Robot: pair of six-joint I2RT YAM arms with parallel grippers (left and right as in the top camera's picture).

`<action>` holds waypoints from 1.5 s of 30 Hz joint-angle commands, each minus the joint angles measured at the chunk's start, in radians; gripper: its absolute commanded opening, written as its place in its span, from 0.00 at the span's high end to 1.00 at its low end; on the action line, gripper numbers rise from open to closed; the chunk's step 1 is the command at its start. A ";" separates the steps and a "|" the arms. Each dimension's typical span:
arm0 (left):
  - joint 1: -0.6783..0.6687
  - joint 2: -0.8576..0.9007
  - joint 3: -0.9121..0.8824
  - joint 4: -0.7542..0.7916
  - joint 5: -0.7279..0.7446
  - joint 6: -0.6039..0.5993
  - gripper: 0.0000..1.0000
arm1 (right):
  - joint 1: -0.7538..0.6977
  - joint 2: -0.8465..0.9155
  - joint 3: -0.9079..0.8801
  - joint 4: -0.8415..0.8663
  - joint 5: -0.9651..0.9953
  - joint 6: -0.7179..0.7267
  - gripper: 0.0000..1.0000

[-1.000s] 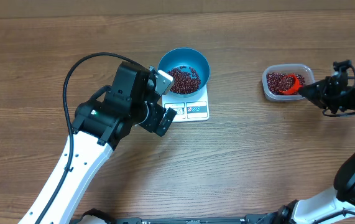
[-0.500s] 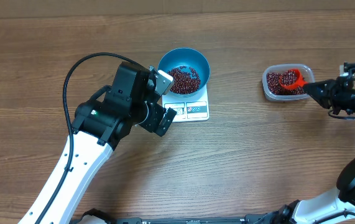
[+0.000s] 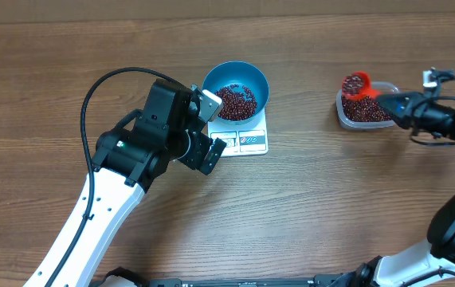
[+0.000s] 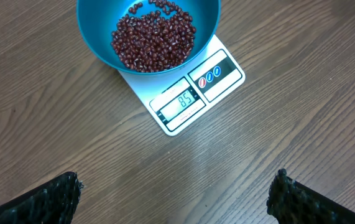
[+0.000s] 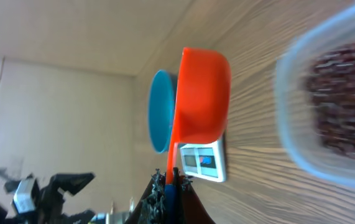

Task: Scoop item into bowl and weigh 150g on scale
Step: 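Lift the filled scoop and carry it left over the teal bowl, then tilt the scoop with right gripper to pour beans into the bowl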

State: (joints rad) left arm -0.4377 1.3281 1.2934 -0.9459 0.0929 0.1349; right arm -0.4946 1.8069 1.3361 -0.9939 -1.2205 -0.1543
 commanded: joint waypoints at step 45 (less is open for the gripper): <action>0.000 -0.008 -0.009 0.001 -0.007 0.019 0.00 | 0.625 -0.075 0.149 0.372 0.401 0.277 0.96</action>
State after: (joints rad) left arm -0.4377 1.3281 1.2934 -0.9463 0.0929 0.1349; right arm 0.1261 1.7958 1.4342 -0.6285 -0.8257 0.1425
